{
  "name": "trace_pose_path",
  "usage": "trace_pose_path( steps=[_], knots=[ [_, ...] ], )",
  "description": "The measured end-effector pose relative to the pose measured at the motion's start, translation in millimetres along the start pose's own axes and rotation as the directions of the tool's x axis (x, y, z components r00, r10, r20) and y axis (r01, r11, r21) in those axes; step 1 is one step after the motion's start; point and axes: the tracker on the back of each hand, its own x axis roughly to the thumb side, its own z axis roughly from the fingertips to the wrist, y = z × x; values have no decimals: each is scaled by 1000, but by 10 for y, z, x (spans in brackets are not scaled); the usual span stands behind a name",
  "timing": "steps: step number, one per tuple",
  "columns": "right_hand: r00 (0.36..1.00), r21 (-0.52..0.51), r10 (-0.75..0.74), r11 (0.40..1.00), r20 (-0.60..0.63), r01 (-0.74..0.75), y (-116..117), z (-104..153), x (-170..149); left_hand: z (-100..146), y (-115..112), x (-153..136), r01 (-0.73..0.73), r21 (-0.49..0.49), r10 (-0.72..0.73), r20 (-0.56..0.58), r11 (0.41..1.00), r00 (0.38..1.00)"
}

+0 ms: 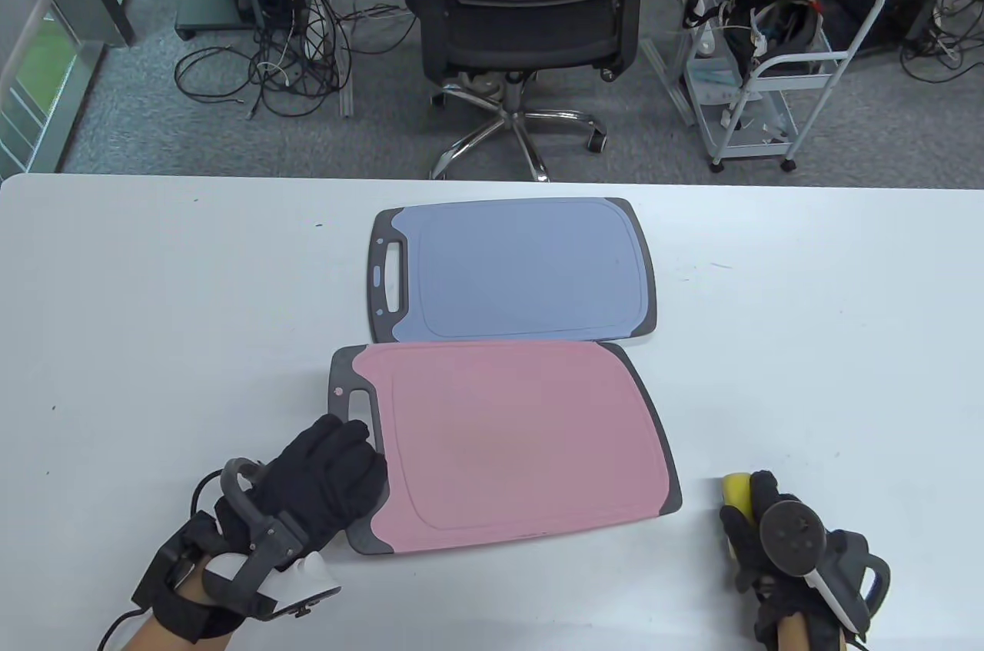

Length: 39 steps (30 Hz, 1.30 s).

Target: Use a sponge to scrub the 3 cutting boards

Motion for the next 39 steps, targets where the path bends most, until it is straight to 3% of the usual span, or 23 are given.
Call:
trace_pose_path(
  steps=[4, 9, 14, 18, 21, 24, 26, 28, 30, 31, 35, 39],
  knots=[
    [998, 2, -61, 998, 4, 61, -34, -37, -49, -418, -167, -364, 87, 1, -87, 63, 996, 994],
    [996, -6, -93, 996, 11, 93, -44, -33, -65, -954, -585, -613, 201, -4, -199, 117, 980, 973],
    [993, -39, -113, 993, 26, 114, -79, -28, -58, -1325, -1066, -786, 166, -85, -160, 74, 982, 984],
    [993, -43, -114, 992, 25, 115, -75, -31, -67, -1466, -1407, -850, 247, -205, -234, 84, 947, 969],
    [993, -38, -115, 992, 27, 116, -66, -25, -62, -1386, -1763, -868, 272, -439, -277, 52, 856, 959],
    [992, -39, -119, 992, 35, 120, -63, -23, -54, -1172, -2085, -778, 446, -572, -415, 195, 688, 889],
    [991, -36, -125, 991, 39, 126, -51, -26, -56, -1039, -2285, -739, 403, -698, -396, 184, 592, 900],
    [992, -33, -119, 992, 44, 120, -46, -22, -50, -954, -2422, -696, 333, -759, -339, 157, 559, 928],
    [992, -32, -117, 992, 45, 119, -43, -16, -46, -896, -2526, -649, 278, -846, -263, 170, 455, 950],
    [992, -32, -118, 992, 46, 120, -38, -11, -45, -875, -2507, -627, 285, -855, -298, 162, 433, 941],
    [991, -28, -126, 991, 53, 127, -30, -4, -37, -781, -2343, -503, 206, -853, -317, 51, 480, 947],
    [991, -23, -121, 992, 61, 122, -15, 1, -17, -609, -1994, -280, 20, -825, -203, -116, 564, 972]
  ],
)
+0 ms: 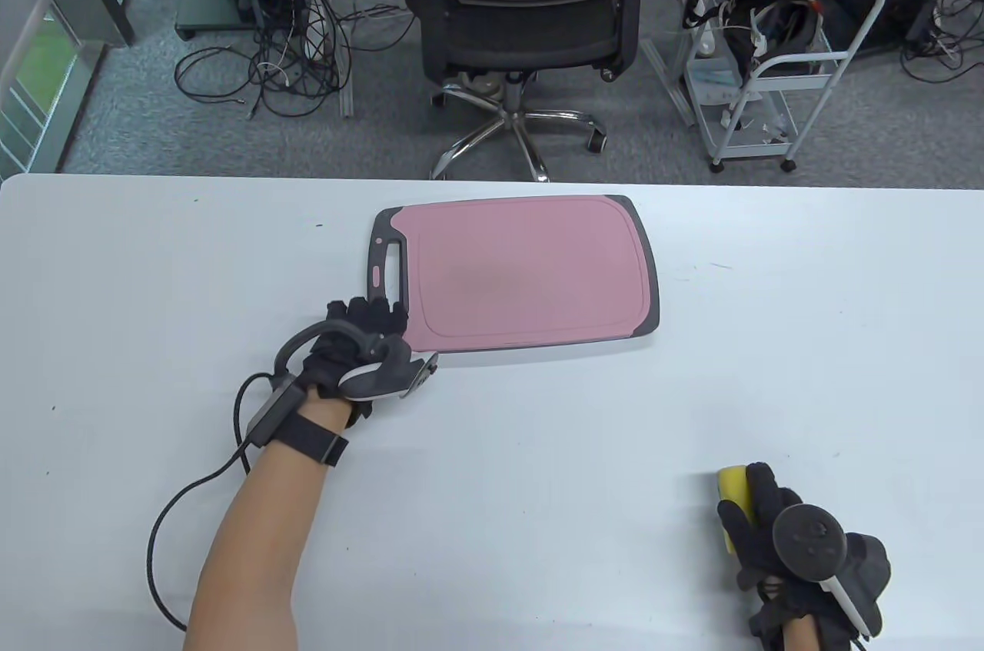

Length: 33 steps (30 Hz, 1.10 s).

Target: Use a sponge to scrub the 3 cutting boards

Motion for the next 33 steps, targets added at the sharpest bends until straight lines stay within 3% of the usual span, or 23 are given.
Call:
trace_pose_path(
  steps=[3, 7, 12, 15, 20, 24, 29, 33],
  knots=[
    [1000, 2, 6, 1000, 5, -6, 20, 6, 18, 356, 118, 99, -222, 64, 223, -1, 973, 975],
    [1000, -2, 5, 1000, 9, -4, 35, 19, 39, 809, 271, 225, -548, 117, 544, 62, 828, 836],
    [999, -22, 22, 1000, 31, -22, 42, 50, 82, 1306, 385, 400, -656, 175, 650, 98, 734, 754],
    [999, -39, 21, 999, 39, -19, 76, 89, 113, 1482, 362, 499, -719, 195, 704, 153, 667, 694],
    [997, -45, 68, 997, 38, -66, 99, 62, 208, 1530, 328, 521, -683, 187, 667, 149, 706, 730],
    [993, -86, 108, 991, 39, -104, 29, -99, 399, 1518, 299, 433, -735, 191, 723, 138, 651, 677],
    [960, -54, 282, 958, 0, -281, 29, -567, 694, 1511, 274, 438, -720, 189, 707, 145, 667, 693],
    [945, -45, 326, 944, -33, -327, 70, -909, 875, 1473, 230, 432, -746, 165, 731, 150, 646, 666]
  ],
)
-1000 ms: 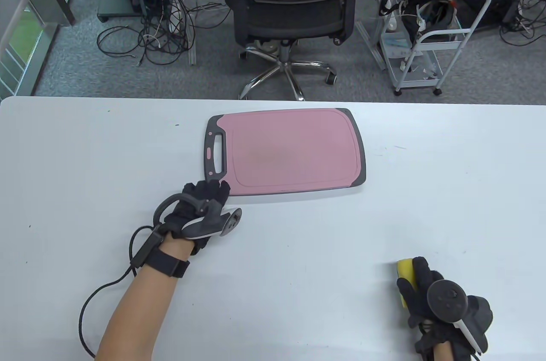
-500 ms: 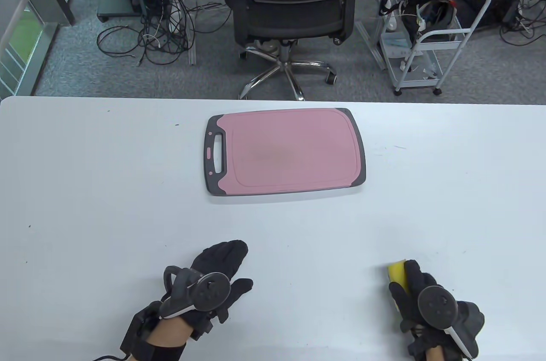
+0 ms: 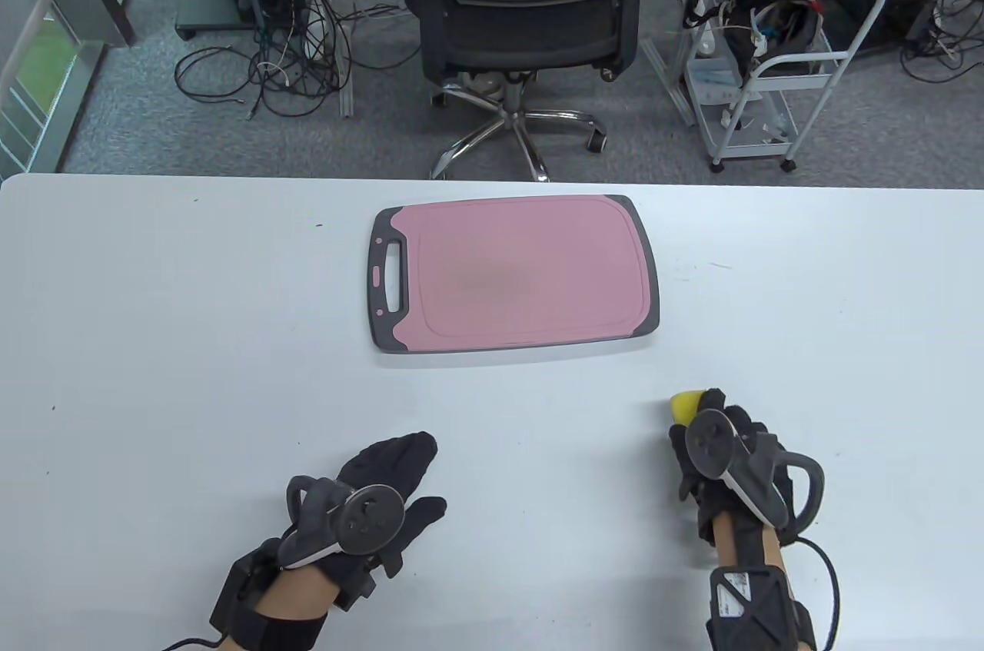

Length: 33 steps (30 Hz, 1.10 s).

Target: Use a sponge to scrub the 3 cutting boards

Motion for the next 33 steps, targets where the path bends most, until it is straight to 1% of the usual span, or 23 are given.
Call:
trace_pose_path(
  steps=[5, 7, 9, 12, 15, 17, 19, 21, 22, 24, 26, 29, 33],
  knots=[
    [998, 20, 55, 998, -33, -54, 64, -373, 166, -17, 2, -44, -16, 0, 16, 2, 1000, 1000],
    [997, 58, 64, 996, -46, -61, 102, -486, 195, -22, 1, -76, -22, 6, 22, -4, 1000, 1000],
    [996, 103, 69, 993, -56, -63, 128, -553, 206, -34, -10, -116, -34, 2, 34, -14, 999, 999],
    [998, 85, 26, 996, -59, -21, 131, -601, 184, -54, -22, -163, -46, -4, 45, -25, 999, 999],
    [997, 68, -38, 997, -65, 42, 108, -613, 128, -73, -31, -189, -56, -5, 56, -32, 998, 998],
    [995, 19, -84, 996, -47, 85, 91, -590, 100, -84, -44, -192, -60, -10, 59, -33, 998, 998],
    [991, -32, -133, 991, 20, 133, 101, -564, 98, -91, -58, -184, -54, -13, 53, -30, 998, 998],
    [993, -42, -115, 992, 30, 116, 133, -519, 119, -93, -70, -168, -43, -13, 43, -24, 999, 999],
    [994, -36, -95, 995, 56, 97, 165, -504, 138, -94, -74, -157, -39, -14, 39, -21, 999, 999],
    [992, 2, -112, 994, 62, 112, 213, -479, 155, -91, -75, -140, -35, -14, 35, -15, 999, 999],
    [985, -14, -163, 986, 52, 163, 216, -453, 149, -81, -67, -125, -30, -9, 30, -8, 999, 1000],
    [973, 45, -227, 973, 46, 225, 171, -422, 112, -69, -50, -114, -30, -2, 30, -1, 1000, 1000],
    [958, 57, -281, 959, 59, 278, 81, -329, 43, -57, -29, -95, -45, 6, 45, 10, 999, 999]
  ],
)
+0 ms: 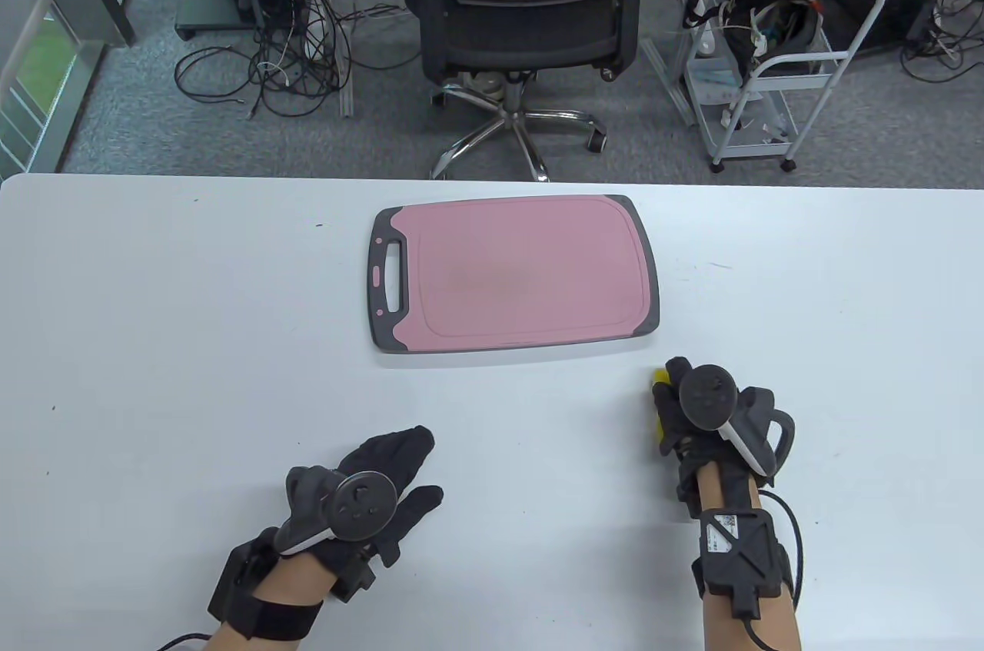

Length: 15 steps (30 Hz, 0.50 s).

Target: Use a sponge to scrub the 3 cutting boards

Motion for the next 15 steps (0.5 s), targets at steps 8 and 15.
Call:
trace_pose_path(
  steps=[8, 15],
  knots=[
    [996, -83, -13, 996, 89, 20, -93, 342, -4, 55, 59, 117, 43, 29, -44, 41, 999, 998],
    [934, -125, 6, 991, 356, 41, 28, 762, 433, 125, 89, 189, 80, 61, -84, 68, 995, 994]
  ],
)
